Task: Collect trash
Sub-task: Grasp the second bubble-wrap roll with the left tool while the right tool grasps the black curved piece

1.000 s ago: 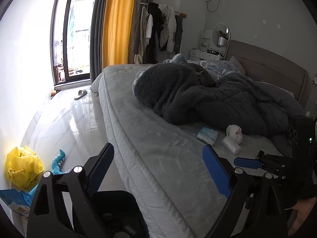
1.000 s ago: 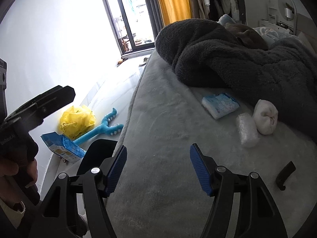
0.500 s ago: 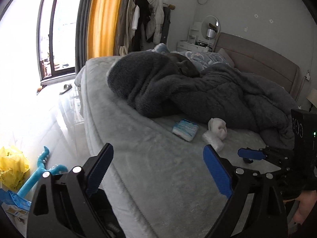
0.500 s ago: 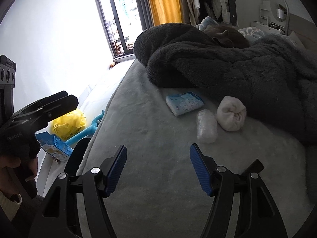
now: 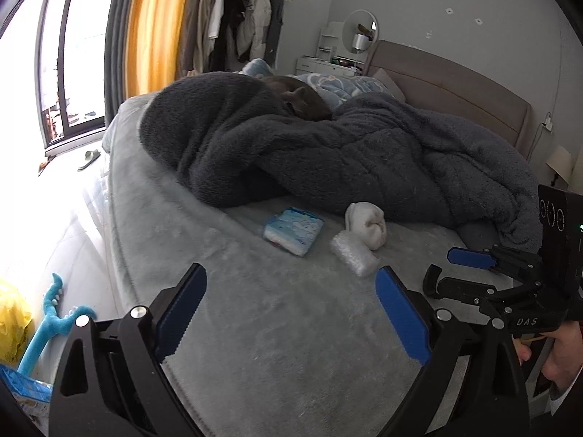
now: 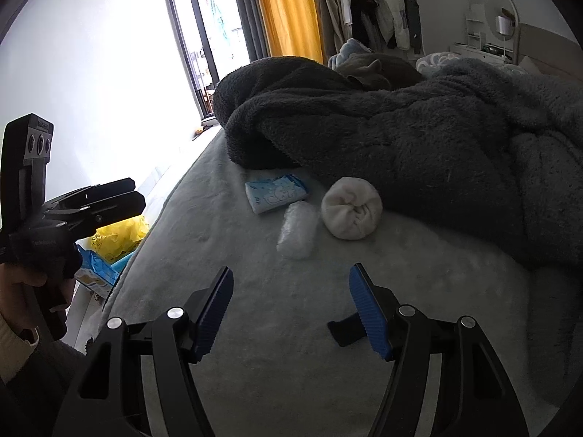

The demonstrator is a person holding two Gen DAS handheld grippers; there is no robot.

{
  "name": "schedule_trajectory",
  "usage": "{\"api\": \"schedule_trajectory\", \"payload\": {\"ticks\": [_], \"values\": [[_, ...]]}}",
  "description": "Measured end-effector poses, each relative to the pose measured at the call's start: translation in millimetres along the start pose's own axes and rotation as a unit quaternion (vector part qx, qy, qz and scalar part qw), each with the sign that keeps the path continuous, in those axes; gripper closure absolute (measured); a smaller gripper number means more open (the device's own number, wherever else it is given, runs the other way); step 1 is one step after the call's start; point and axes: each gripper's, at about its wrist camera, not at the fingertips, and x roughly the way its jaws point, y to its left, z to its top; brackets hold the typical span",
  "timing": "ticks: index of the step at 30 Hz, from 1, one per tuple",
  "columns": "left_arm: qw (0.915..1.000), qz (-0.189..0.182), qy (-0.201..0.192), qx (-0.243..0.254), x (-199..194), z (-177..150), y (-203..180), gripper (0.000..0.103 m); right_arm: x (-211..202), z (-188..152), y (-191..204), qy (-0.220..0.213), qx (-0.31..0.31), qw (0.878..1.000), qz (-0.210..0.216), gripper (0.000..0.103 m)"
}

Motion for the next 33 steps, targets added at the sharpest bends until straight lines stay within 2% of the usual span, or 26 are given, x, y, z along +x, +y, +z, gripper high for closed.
{"api": "schedule_trajectory", "payload": {"ticks": [5,11,20,22,28,33], "values": [[0.9990,-0.038,0.017,0.015,22,2,-16,0.007,-2,-10,-21,0.006,-0.004,1.000,0.002,0.036],[0.9971,-0.059,0.038,0.029,50,5,-35,0.008,3,-20,-36,0.018,-0.016,0.999,0.028,0.036],[0.9947,-0.073,0.070,0.021,86,4,-48,0.009,14,-33,-43,0.034,-0.039,0.997,0.049,0.036],[0.9938,-0.073,0.081,0.023,93,3,-50,0.014,15,-35,-44,0.033,-0.043,0.997,0.048,0.036],[0.9925,-0.074,0.096,0.019,108,0,-56,0.016,10,-35,-52,0.022,-0.038,0.998,0.052,0.036],[0.9924,-0.064,0.104,0.003,121,0,-56,0.024,16,-35,-54,0.030,-0.039,0.997,0.053,0.036]]}}
